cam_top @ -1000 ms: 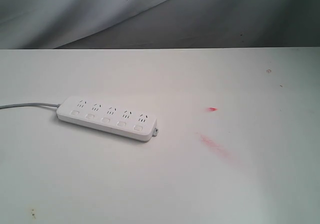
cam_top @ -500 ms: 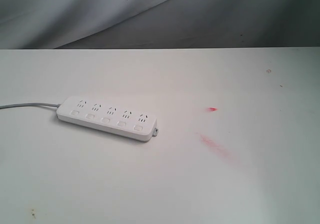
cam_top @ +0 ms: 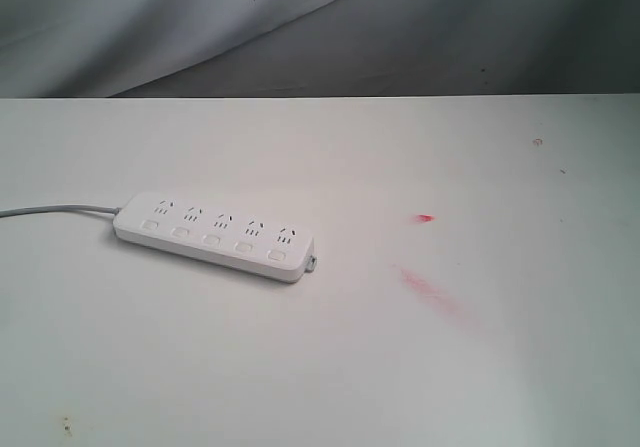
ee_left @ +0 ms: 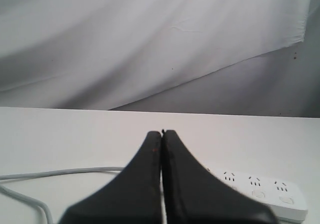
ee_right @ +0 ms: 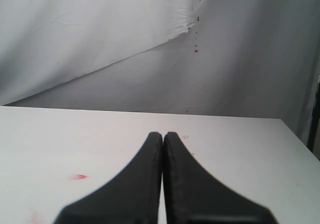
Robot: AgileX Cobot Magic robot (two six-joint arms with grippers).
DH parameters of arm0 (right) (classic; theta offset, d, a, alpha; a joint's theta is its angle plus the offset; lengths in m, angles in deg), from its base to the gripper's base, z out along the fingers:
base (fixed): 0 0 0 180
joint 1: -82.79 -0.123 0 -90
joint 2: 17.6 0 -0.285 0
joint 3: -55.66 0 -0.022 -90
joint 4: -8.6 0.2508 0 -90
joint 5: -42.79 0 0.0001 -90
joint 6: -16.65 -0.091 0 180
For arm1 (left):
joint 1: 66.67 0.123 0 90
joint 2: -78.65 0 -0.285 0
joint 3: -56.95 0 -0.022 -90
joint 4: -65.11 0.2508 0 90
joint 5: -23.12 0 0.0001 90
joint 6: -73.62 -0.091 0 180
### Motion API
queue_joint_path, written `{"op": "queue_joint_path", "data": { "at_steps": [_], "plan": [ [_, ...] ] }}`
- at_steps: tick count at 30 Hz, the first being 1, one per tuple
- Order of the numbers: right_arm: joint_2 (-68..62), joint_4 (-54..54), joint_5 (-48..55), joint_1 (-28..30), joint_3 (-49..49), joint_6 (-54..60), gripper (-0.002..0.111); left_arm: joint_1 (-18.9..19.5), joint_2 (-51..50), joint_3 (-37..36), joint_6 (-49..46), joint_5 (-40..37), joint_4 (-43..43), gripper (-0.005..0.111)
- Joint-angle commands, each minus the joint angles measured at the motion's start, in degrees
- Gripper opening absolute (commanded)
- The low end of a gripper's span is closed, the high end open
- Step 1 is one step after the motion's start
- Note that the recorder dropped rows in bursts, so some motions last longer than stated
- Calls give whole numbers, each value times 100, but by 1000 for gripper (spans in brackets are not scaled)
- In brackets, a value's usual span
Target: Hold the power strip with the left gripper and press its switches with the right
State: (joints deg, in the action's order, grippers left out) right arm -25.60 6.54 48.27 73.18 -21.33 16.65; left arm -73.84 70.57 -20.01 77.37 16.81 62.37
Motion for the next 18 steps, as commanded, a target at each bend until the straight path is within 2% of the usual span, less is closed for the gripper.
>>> {"op": "queue_joint_path", "data": {
  "at_steps": [1, 6, 12, 18],
  "plan": [
    [22, 25, -49, 38, -23, -31, 0, 266, 29, -26, -24, 23, 26, 0],
    [22, 25, -49, 38, -23, -31, 0, 393, 29, -26, -24, 23, 26, 0],
    [22, 25, -49, 38, -23, -31, 0, 226, 29, -26, -24, 23, 26, 0],
    [22, 25, -49, 38, -23, -31, 0, 226, 29, -26, -24, 23, 26, 0]
  ]
}}
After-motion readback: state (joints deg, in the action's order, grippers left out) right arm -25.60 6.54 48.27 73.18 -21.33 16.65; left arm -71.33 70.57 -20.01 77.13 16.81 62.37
